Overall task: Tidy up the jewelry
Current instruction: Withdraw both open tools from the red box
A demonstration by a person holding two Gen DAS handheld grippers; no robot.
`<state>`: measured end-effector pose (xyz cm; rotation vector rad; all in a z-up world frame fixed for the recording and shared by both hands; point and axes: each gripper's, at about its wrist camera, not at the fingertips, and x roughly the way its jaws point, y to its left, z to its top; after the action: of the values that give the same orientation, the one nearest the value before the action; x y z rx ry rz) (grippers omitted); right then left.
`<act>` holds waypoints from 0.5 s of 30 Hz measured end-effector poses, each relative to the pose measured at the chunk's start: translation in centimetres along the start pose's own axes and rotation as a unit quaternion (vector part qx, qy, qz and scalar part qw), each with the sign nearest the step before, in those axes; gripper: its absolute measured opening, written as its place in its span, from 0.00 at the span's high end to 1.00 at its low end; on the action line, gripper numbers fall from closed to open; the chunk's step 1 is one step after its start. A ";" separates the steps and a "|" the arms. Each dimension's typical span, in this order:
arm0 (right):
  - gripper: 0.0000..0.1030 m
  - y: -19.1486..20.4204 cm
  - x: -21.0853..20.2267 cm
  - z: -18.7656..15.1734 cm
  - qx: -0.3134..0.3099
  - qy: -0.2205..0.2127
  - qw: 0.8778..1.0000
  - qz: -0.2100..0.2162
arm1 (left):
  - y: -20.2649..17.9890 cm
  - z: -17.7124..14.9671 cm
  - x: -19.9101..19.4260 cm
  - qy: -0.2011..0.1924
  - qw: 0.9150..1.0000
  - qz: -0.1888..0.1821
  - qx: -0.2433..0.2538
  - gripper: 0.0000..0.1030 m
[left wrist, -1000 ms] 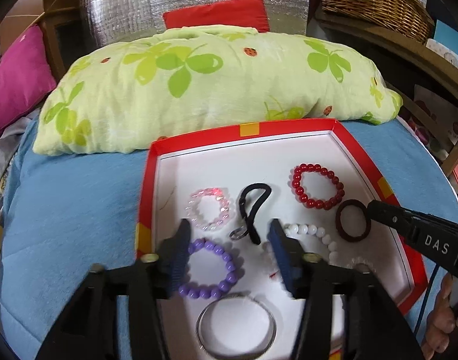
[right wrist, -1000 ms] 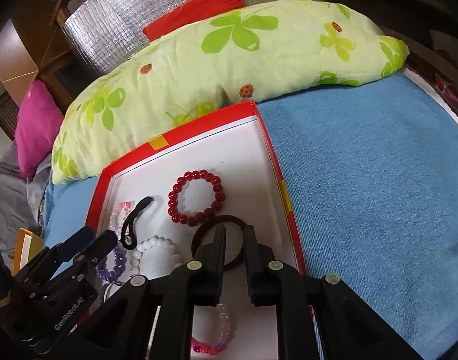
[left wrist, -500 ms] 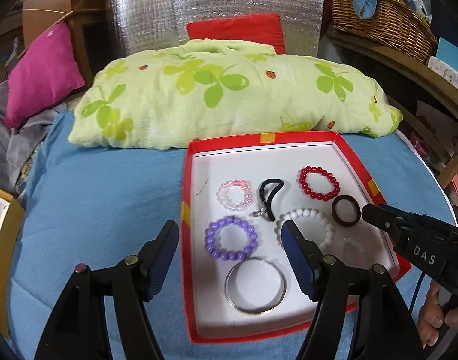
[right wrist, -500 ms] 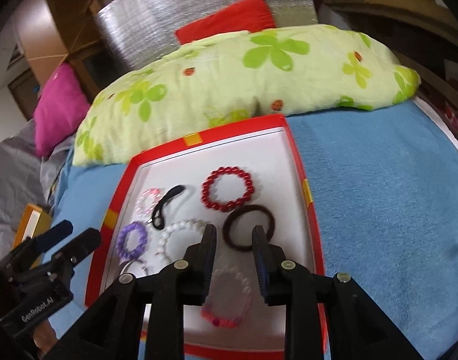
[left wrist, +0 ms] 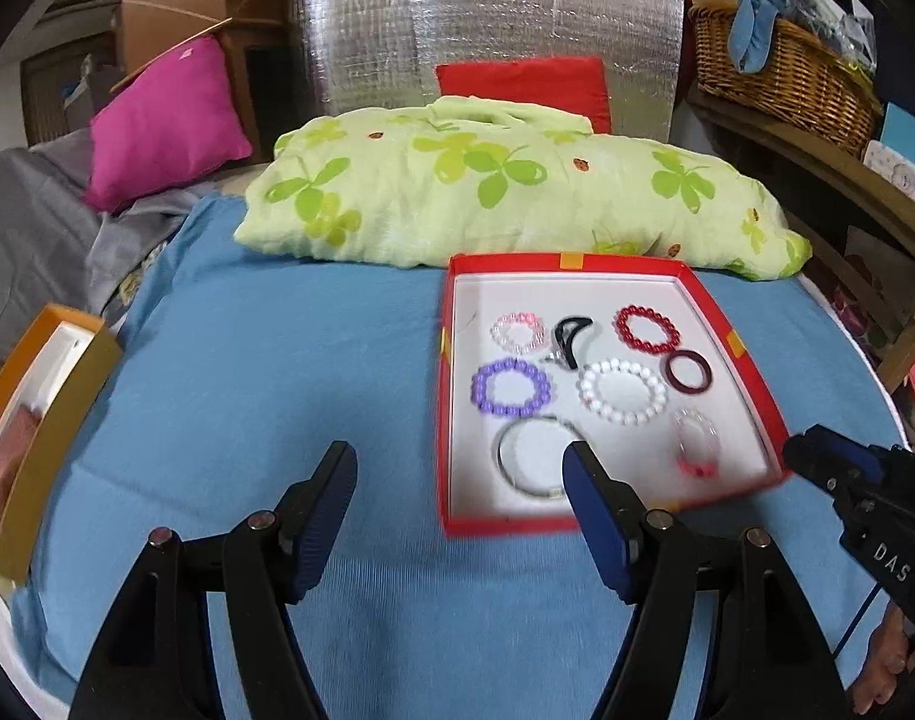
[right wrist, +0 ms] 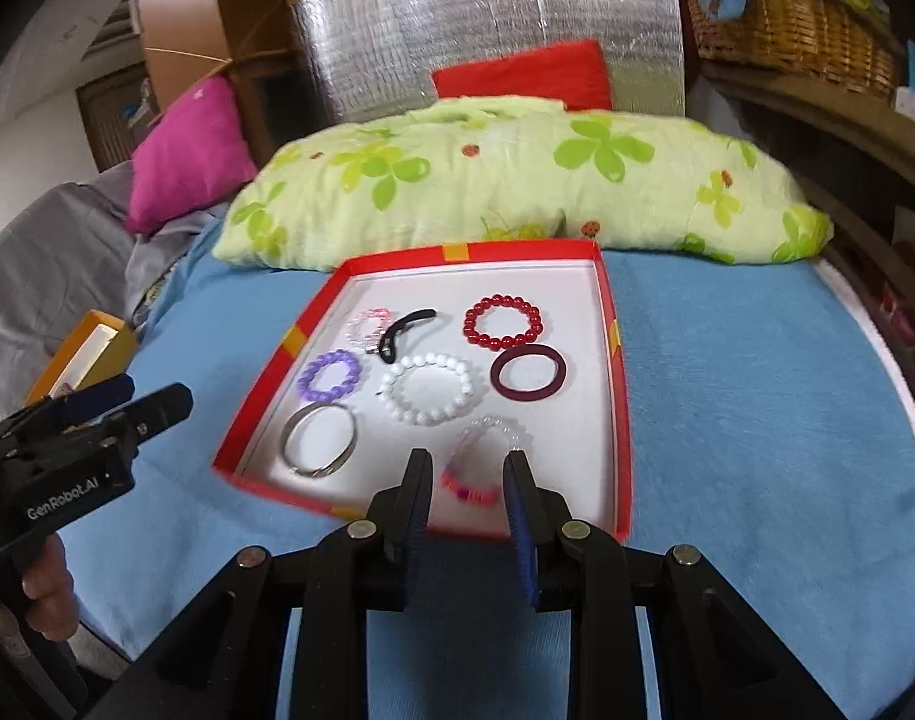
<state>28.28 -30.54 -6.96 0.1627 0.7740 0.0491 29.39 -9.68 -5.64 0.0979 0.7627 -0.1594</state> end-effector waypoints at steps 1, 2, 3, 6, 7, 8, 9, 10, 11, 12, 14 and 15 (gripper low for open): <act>0.74 0.2 -0.8 -0.4 -0.002 -0.007 1.000 0.000 | 0.1 -0.7 -0.6 0.001 1.000 0.000 0.000 0.30; 0.74 0.4 -1.5 -0.8 -0.003 -0.013 1.000 0.001 | 0.1 -1.2 -0.9 0.001 1.000 0.001 0.001 0.30; 0.74 0.5 -1.9 -1.0 -0.003 -0.016 1.000 0.002 | 0.2 -1.6 -1.2 0.001 1.000 0.002 0.001 0.30; 0.68 1.2 -3.2 -2.4 -0.004 -0.023 1.000 0.003 | 0.5 -3.0 -2.3 -0.001 1.000 0.004 0.004 0.30; 0.68 1.6 -3.6 -3.0 -0.006 -0.023 1.000 0.003 | 0.5 -3.3 -2.6 -0.002 1.000 0.005 0.006 0.30; 0.67 2.0 -4.0 -3.6 -0.012 -0.024 1.000 0.002 | 0.6 -3.6 -2.9 -0.004 1.000 0.008 0.009 0.30; 0.67 2.5 -4.4 -4.2 -0.018 -0.026 1.000 -0.001 | 0.6 -3.9 -3.2 -0.006 1.000 0.010 0.012 0.30; 0.67 2.8 -4.8 -4.6 -0.023 -0.028 0.999 -0.003 | 0.8 -4.2 -3.5 -0.008 1.000 0.014 0.014 0.30; 0.67 3.2 -5.2 -5.1 -0.027 -0.030 0.999 -0.004 | 0.9 -4.5 -3.8 -0.010 1.000 0.016 0.014 0.30; 0.67 3.4 -5.5 -5.5 -0.028 -0.032 0.999 -0.004 | 1.2 -4.9 -4.0 -0.010 1.000 0.018 0.013 0.30; 0.64 3.7 -6.0 -6.1 -0.027 -0.035 0.999 -0.006 | 1.6 -5.5 -4.1 -0.008 1.000 0.018 0.008 0.24; 0.57 3.9 -6.3 -6.4 -0.025 -0.037 0.999 -0.007 | 1.8 -5.6 -4.1 -0.007 1.000 0.018 0.007 0.23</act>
<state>19.37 -26.57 -6.48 0.1118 0.6992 0.0485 22.92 -6.68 -6.76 0.1227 0.7451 -0.1307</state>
